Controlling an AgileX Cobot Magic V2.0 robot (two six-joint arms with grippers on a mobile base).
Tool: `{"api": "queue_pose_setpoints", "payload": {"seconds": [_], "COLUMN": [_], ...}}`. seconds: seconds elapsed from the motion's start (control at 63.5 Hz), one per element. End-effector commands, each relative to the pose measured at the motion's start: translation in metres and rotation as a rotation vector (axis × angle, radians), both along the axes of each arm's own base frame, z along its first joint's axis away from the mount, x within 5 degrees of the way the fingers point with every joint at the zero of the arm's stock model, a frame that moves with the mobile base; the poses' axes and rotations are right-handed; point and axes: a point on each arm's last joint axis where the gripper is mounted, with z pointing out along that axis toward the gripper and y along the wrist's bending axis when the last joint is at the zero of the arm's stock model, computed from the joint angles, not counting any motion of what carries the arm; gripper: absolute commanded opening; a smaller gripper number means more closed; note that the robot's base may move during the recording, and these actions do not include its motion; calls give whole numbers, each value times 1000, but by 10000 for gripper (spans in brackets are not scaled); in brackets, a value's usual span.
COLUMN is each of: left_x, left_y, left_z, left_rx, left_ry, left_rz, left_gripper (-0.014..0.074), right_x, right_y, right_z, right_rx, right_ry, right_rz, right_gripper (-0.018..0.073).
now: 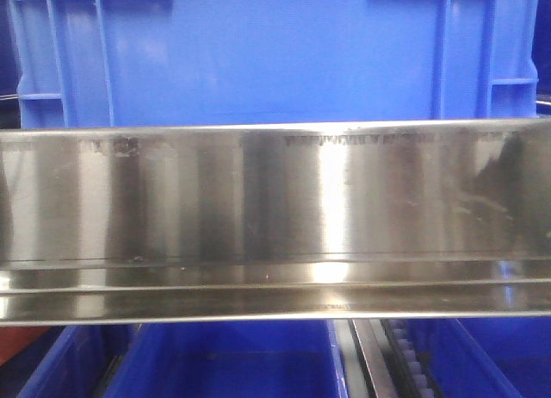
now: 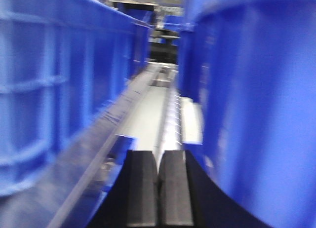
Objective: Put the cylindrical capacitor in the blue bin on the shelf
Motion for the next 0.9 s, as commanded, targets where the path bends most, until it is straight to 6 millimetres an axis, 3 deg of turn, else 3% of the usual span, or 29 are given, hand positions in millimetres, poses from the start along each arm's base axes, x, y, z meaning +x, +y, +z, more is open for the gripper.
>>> {"api": "queue_pose_setpoints", "payload": {"seconds": [0.0, 0.189, 0.394, 0.883], "left_x": [-1, -1, -1, -1], "left_y": [1, 1, 1, 1], "left_z": [1, 1, 1, 2], "left_rx": [-23, -23, -23, -26], "left_ry": [-16, -16, -16, -22], "left_rz": [2, 2, 2, 3], "left_gripper": [-111, -111, -111, -111], "right_x": [-2, -10, -23, -22], "right_y": [-2, -3, -5, -8], "right_z": [-6, -24, -22, -22], "right_rx": [-7, 21, 27, 23], "right_ry": [-47, -68, -134, -131], "right_rz": [-24, -25, -36, -93], "right_gripper": [-162, -162, -162, -162]}}
